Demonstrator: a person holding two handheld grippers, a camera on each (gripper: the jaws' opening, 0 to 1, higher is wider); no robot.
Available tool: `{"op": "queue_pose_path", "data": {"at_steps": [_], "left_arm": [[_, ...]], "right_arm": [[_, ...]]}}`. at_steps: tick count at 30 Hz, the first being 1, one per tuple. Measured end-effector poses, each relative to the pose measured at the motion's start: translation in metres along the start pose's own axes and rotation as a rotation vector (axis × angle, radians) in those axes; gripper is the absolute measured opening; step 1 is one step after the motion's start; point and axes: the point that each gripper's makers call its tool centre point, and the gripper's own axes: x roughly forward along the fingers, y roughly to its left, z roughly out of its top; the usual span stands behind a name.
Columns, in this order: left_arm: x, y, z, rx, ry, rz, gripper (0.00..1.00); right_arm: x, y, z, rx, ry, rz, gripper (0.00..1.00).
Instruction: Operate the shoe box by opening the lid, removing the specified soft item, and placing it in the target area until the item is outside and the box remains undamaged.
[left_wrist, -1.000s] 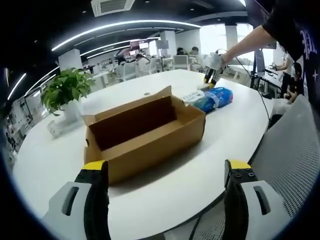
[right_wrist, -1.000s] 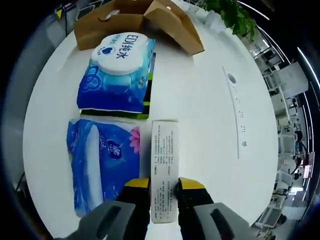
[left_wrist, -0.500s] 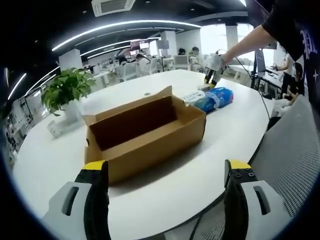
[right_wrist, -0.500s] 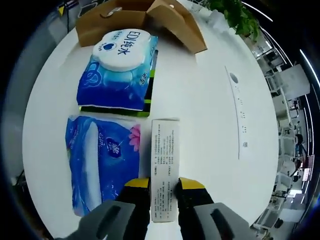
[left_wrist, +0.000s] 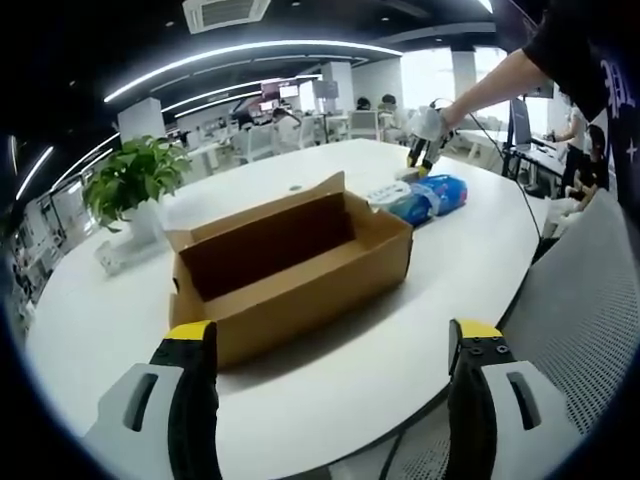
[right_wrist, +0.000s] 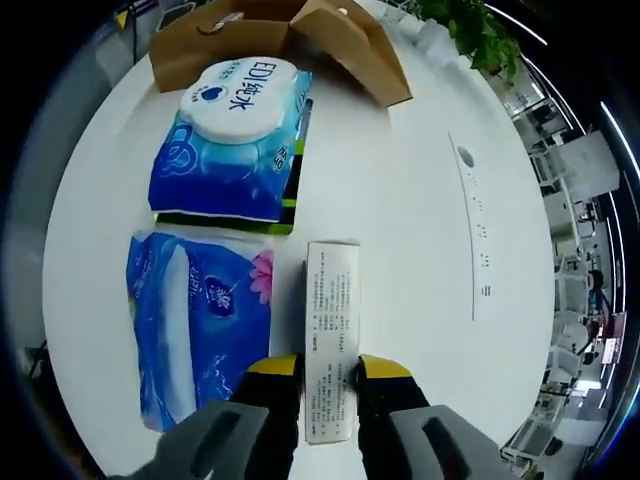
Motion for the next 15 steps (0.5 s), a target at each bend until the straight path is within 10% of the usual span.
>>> {"op": "queue_pose_path", "data": {"at_steps": [15], "left_arm": [[-0.0007, -0.0008, 0.001, 0.002, -0.001, 0.001, 0.95]], "right_arm": [[-0.0002, -0.0023, 0.002, 0.016, -0.002, -0.008, 0.18]]}}
